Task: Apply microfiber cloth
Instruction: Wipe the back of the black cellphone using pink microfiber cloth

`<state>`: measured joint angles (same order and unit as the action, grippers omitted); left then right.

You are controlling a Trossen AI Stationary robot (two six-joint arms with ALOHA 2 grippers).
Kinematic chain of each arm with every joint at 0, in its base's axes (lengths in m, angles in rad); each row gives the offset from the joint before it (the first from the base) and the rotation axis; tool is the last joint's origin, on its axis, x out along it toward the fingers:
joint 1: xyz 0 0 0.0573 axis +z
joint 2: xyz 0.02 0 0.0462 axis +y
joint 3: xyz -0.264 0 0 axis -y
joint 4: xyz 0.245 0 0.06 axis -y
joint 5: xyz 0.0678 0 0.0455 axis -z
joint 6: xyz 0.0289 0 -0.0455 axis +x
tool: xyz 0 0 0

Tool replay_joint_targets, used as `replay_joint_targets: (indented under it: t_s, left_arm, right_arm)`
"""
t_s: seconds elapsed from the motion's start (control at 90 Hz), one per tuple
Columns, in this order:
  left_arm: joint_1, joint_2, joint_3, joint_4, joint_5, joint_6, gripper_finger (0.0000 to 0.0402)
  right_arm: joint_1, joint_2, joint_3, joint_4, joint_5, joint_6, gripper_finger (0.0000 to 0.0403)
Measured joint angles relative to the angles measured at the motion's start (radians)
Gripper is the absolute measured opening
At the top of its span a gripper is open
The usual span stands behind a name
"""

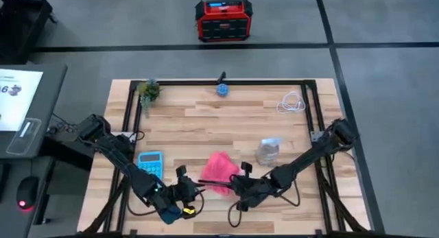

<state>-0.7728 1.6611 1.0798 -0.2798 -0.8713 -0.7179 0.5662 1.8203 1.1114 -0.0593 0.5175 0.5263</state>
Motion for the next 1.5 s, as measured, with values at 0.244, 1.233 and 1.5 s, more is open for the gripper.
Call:
replay_joint_targets:
  t_s: [0.244,1.233,1.5]
  left_arm:
    - [-0.002,0.0,0.0,0.001,-0.026,-0.01,0.0045]
    - [0.001,0.001,-0.002,0.007,-0.026,-0.01,0.0045]
    - [0.001,0.001,-0.002,0.009,-0.026,-0.01,0.0045]
  right_arm:
    - [-0.015,0.002,-0.081,0.129,-0.031,0.027,0.0018]
    - [-0.044,0.003,-0.159,0.257,0.098,0.049,0.0019]
    - [-0.062,0.062,-0.182,0.19,0.073,0.187,0.0019]
